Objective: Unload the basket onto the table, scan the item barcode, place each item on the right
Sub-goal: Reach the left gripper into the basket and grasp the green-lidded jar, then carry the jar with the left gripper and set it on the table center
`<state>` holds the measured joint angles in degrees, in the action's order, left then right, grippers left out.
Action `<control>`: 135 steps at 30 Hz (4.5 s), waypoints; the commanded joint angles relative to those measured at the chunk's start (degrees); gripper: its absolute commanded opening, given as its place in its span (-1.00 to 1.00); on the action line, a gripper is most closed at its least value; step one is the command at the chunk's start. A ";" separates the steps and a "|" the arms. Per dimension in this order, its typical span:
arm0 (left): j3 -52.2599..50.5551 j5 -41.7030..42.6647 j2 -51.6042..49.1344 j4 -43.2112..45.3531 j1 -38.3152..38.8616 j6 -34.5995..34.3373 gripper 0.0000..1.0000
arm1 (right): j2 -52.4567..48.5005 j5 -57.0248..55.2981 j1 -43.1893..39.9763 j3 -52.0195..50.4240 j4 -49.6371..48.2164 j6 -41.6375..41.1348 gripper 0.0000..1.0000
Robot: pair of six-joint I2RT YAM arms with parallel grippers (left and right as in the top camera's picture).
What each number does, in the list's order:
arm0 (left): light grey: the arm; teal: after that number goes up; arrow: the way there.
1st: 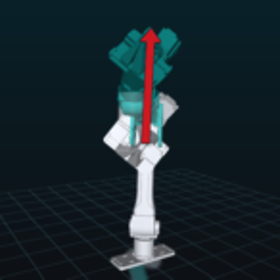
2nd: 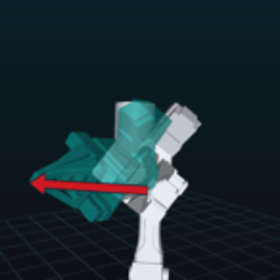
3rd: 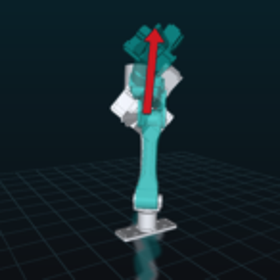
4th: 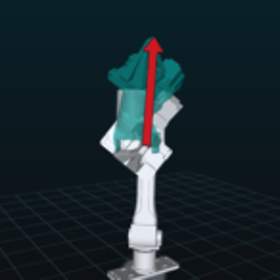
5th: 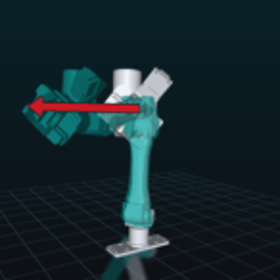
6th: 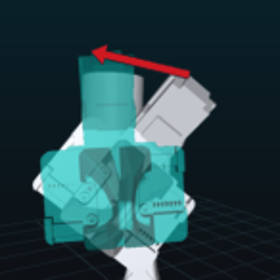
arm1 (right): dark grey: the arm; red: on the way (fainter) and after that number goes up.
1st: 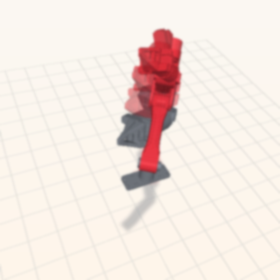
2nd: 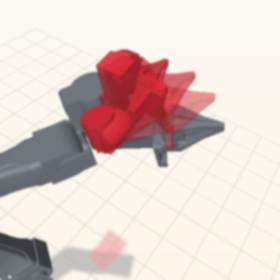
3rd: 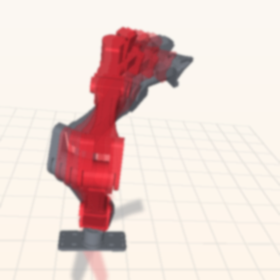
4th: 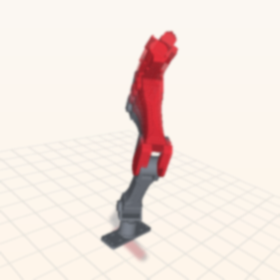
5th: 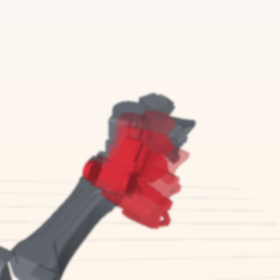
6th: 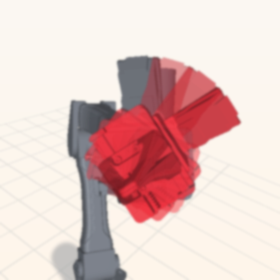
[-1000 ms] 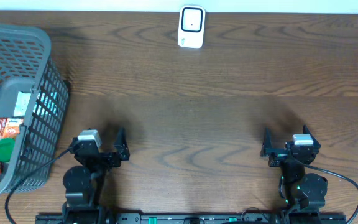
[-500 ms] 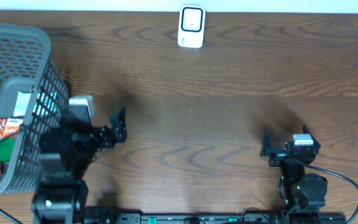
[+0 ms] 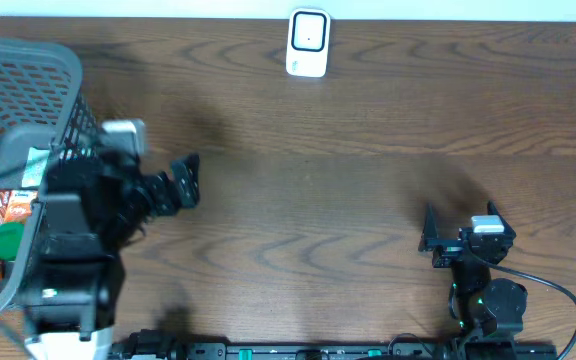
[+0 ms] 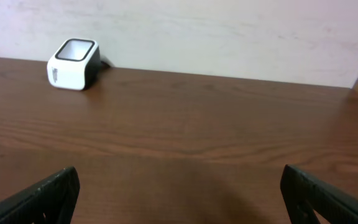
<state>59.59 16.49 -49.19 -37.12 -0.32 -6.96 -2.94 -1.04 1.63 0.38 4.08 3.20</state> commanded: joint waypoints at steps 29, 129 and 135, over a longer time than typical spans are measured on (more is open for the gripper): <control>43.30 -22.75 -43.56 -34.36 -47.04 -8.26 0.96 | 0.02 0.07 -0.79 -0.07 0.20 0.09 0.99; 21.55 26.10 -18.43 0.66 -26.03 -22.27 0.44 | 0.02 0.07 -0.79 -0.07 0.20 0.09 0.98; 21.03 11.32 -26.21 -4.42 -5.49 -19.56 0.45 | 0.02 0.07 -0.79 -0.07 0.20 0.09 0.98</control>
<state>81.21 35.90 -71.72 -40.56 -13.52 -27.59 -2.98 -1.04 1.63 0.38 4.03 3.20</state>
